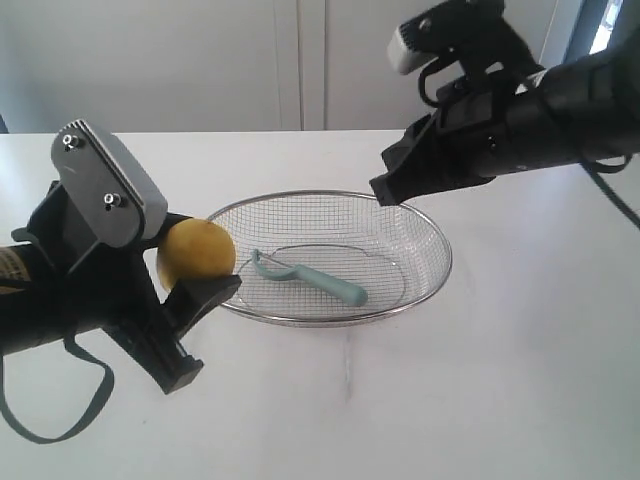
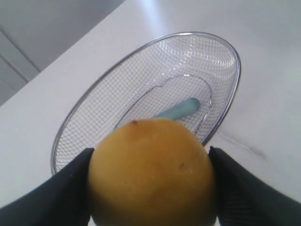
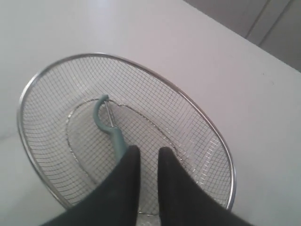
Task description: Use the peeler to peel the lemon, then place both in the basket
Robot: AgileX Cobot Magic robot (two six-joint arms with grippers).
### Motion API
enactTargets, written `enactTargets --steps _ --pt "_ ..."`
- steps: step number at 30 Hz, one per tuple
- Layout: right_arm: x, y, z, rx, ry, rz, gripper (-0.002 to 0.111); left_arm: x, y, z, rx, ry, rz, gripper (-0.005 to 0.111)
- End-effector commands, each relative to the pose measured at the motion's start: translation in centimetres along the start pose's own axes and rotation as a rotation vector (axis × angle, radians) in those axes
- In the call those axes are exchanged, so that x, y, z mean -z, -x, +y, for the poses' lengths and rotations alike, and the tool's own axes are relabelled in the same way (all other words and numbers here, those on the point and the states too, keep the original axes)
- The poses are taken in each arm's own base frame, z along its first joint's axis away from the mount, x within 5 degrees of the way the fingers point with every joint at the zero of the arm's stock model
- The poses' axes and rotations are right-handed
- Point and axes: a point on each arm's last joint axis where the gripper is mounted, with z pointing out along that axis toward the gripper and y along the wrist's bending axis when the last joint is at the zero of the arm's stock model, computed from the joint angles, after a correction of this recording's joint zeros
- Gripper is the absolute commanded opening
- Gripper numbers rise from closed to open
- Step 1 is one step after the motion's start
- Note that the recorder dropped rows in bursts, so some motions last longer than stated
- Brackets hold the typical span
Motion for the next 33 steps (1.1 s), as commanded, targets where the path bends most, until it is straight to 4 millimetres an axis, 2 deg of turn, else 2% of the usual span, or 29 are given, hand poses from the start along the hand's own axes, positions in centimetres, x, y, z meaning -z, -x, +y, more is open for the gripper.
enactTargets --steps 1,4,7,11,15,20,25,29,33 --pt "2.5 0.6 0.7 -0.077 0.030 -0.017 0.000 0.1 -0.6 -0.5 -0.003 -0.050 0.064 0.000" --pt "3.4 0.6 1.0 -0.070 0.045 -0.014 0.000 0.3 -0.4 -0.9 0.033 -0.127 0.155 0.000" --pt "3.9 0.7 1.1 -0.066 0.048 -0.021 0.000 0.8 0.9 -1.1 0.122 -0.223 0.265 0.000" --pt "4.2 0.7 1.2 -0.067 0.052 -0.022 0.000 1.2 3.8 -0.8 0.185 -0.311 0.366 0.000" --pt "4.3 0.2 1.6 -0.131 0.088 0.034 0.000 0.1 6.1 -0.2 0.201 -0.346 0.458 0.000" --pt "4.3 -0.4 1.6 -0.085 0.086 0.102 0.000 -4.7 6.8 2.7 0.202 -0.235 0.645 0.000" --pt "4.3 -0.7 1.0 -0.065 0.027 0.134 0.000 -9.6 6.8 5.9 0.260 -0.173 0.657 0.000" --pt "4.4 -1.0 0.4 -0.089 -0.043 0.162 0.000 -13.0 5.8 7.7 0.289 -0.113 0.604 0.000" --pt "4.4 -1.1 0.1 -0.097 -0.084 0.174 0.000 -15.6 4.0 8.0 0.283 -0.093 0.588 0.000"
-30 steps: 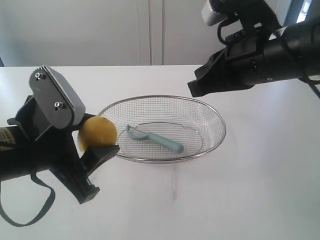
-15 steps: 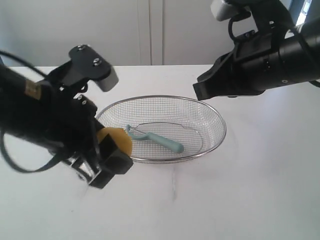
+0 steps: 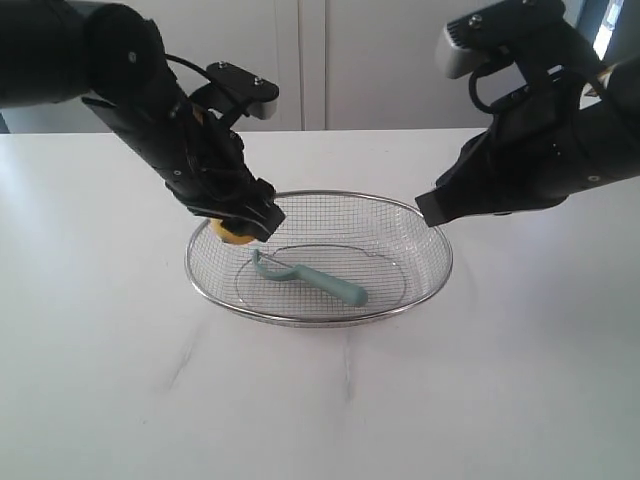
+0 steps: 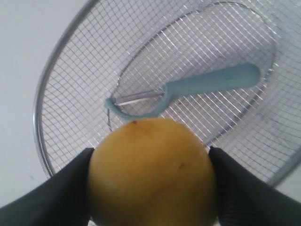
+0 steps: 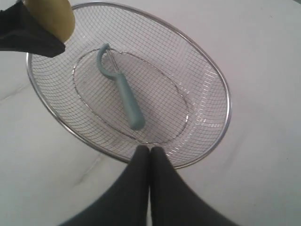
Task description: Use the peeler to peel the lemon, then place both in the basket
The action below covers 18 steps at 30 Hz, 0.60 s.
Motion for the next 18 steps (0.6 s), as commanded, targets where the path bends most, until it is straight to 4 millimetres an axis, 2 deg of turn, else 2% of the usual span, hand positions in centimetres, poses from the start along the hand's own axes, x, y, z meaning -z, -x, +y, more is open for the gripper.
enactTargets --steps 1,6,12,15,18 --pt "0.3 0.0 -0.3 -0.012 -0.042 -0.001 0.000 -2.8 0.3 0.7 0.014 0.012 -0.029 0.000" --pt "0.3 0.0 -0.3 -0.017 -0.042 -0.001 0.000 -5.1 0.5 1.1 -0.033 0.029 -0.059 0.000" --pt "0.3 0.0 -0.3 -0.017 -0.042 -0.001 0.000 -6.9 0.0 1.2 -0.030 0.025 -0.034 0.001" --pt "0.3 0.0 -0.3 -0.017 -0.042 -0.001 0.000 -7.6 -0.3 1.1 -0.042 0.021 -0.012 0.010" --pt "0.3 0.0 -0.3 -0.017 -0.042 -0.001 0.000 -8.2 -0.7 1.1 -0.071 0.013 0.017 0.027"
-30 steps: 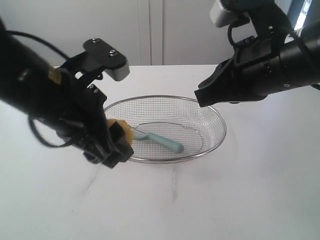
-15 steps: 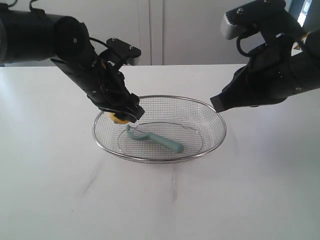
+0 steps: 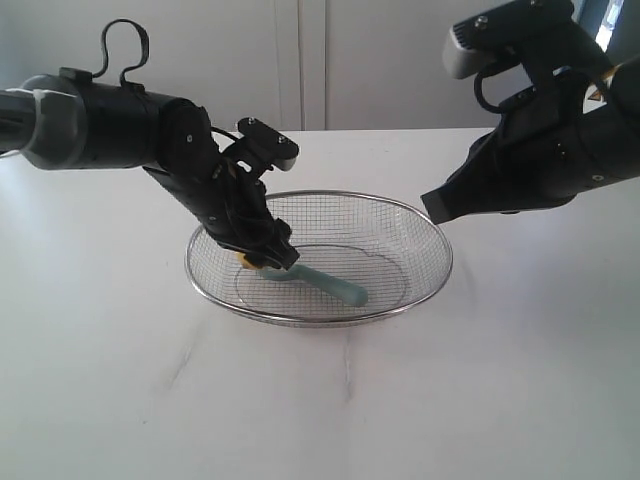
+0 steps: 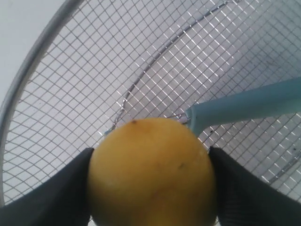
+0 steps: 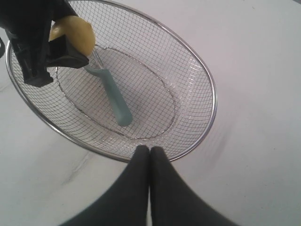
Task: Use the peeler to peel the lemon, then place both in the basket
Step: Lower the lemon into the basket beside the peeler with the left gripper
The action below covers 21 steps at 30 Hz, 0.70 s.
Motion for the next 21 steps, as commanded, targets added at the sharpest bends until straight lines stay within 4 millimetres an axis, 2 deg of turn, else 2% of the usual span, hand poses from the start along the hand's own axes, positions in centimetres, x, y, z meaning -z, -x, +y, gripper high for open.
enactTargets --steps 1,6,10,15,21 --pt "0.33 0.11 0.01 0.001 -0.005 -0.012 0.000 -0.47 -0.30 -0.04 -0.021 -0.013 0.027 0.032" --pt "0.33 0.11 0.01 0.001 -0.005 -0.012 0.000 -0.48 -0.26 -0.02 -0.021 -0.012 0.023 0.057" --pt "0.33 0.14 0.00 0.000 -0.006 -0.016 0.000 -0.48 -0.28 -0.03 -0.021 -0.012 0.025 0.064" --pt "0.33 0.14 0.00 0.000 -0.006 -0.016 0.000 -0.48 -0.33 -0.05 -0.021 -0.014 0.030 0.064" --pt "0.33 0.16 0.00 -0.010 -0.006 -0.018 0.000 -0.48 -0.35 -0.05 -0.018 -0.015 0.032 0.087"
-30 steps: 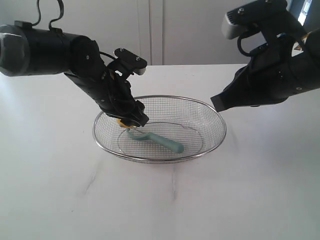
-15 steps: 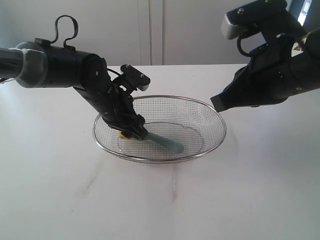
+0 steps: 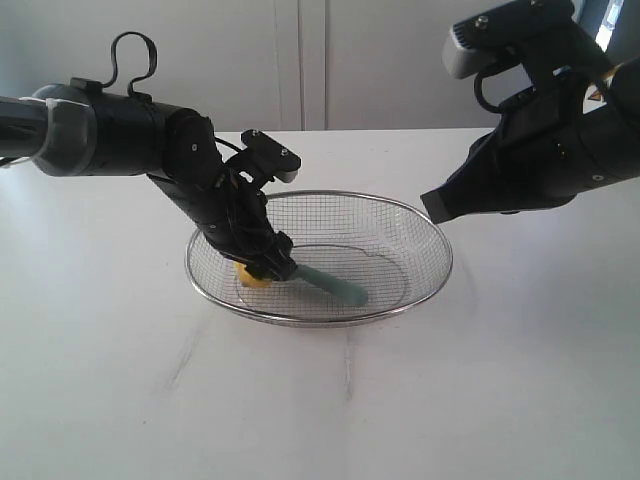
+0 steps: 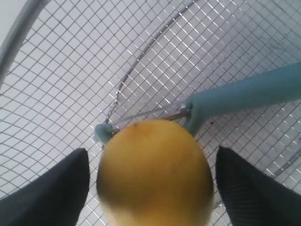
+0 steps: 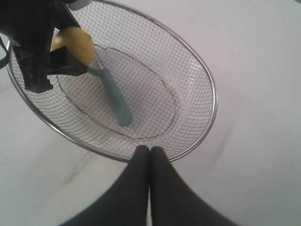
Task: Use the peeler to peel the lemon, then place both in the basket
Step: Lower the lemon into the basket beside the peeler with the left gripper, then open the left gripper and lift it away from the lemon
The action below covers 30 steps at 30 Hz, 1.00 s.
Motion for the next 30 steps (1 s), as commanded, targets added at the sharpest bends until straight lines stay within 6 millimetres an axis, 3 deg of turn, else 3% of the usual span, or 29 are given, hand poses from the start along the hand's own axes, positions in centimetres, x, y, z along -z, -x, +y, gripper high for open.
enactTargets --steps 1,5,8,10,14,15,30 --pt "0.3 0.2 0.0 -0.005 -0.006 -0.020 0.000 0.4 0.1 0.0 0.006 -0.006 0.000 0.087" --pt "0.3 0.2 0.0 -0.005 -0.006 -0.020 0.000 1.6 0.4 0.0 0.053 -0.007 -0.006 0.087" --pt "0.3 0.2 0.0 -0.005 -0.007 -0.022 0.000 5.0 1.1 -0.1 0.047 -0.010 -0.023 0.078" --pt "0.3 0.2 0.0 -0.005 -0.007 -0.024 0.000 7.0 1.0 -0.3 0.043 -0.016 -0.018 0.060" --pt "0.3 0.3 0.0 -0.005 -0.010 -0.037 0.000 9.7 0.7 -0.6 0.034 -0.031 0.009 0.007" --pt "0.3 0.4 -0.1 -0.005 -0.012 -0.046 0.000 10.0 0.6 -0.6 0.029 -0.033 0.016 0.000" --pt "0.5 1.0 -0.2 -0.001 -0.025 -0.109 0.000 10.1 0.5 -0.7 0.029 -0.035 0.023 0.001"
